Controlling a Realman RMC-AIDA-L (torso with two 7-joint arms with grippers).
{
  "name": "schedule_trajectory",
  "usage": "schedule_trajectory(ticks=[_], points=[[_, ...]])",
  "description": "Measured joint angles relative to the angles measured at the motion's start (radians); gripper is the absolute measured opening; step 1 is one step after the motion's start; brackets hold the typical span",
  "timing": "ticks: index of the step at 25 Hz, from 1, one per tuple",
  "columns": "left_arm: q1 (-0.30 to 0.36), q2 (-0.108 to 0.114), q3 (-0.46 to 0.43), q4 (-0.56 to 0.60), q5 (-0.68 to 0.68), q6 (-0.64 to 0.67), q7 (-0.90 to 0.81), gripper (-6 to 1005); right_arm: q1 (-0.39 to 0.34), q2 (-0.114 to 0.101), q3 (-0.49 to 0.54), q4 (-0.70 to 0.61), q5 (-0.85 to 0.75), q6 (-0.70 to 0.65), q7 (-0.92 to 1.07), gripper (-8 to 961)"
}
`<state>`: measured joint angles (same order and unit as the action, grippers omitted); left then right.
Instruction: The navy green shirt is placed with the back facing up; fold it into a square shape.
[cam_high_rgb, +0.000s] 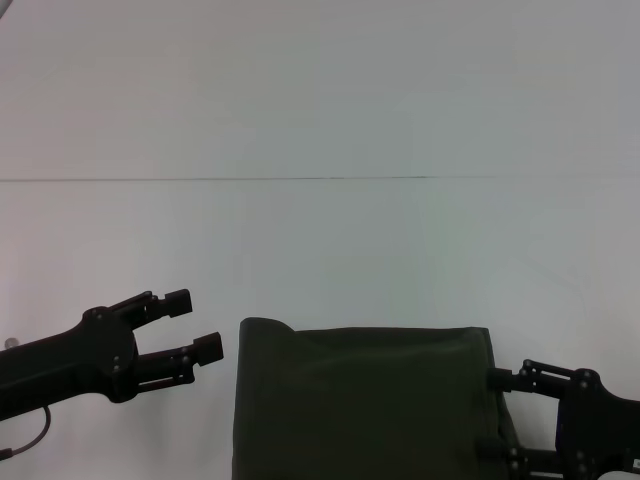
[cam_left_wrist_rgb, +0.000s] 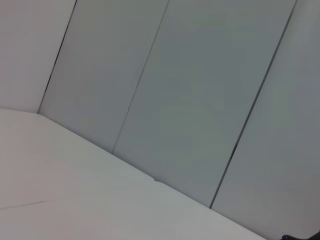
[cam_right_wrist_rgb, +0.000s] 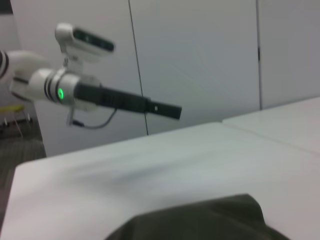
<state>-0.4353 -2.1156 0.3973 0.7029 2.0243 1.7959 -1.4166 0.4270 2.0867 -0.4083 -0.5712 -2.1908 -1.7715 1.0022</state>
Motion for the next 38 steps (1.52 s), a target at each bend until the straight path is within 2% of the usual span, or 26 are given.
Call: schedule_trajectory(ticks=[14,21,30,34,38], points=[[-0.002,0.0,0.0,-0.003,0.0,-0.009,-0.006,932,-0.041,0.003,-0.105,0.069,-0.001,0.193,-0.097,806],[-0.003,0.002,0.0,0.0,0.004,-0.009,-0.014,932,-0.052,0.003,-0.118,0.083,-0.001,0.243,-0.108,806],[-0.003,0.0,0.0,0.001,0.005,-0.009,-0.013,933,-0.077,0.002,-0.112,0.079,0.001,0.225,-0.109,806],[-0.005,0.001,0.0,0.001,0.005,-0.01,-0.014,933,-0.106,-0.002,-0.049,0.059,0.055,0.113,-0.147,806],[-0.005,0.002,0.0,0.001,0.005,-0.01,-0.013,933,-0.104,0.0,-0.014,0.063,0.083,0.093,-0.176,807]])
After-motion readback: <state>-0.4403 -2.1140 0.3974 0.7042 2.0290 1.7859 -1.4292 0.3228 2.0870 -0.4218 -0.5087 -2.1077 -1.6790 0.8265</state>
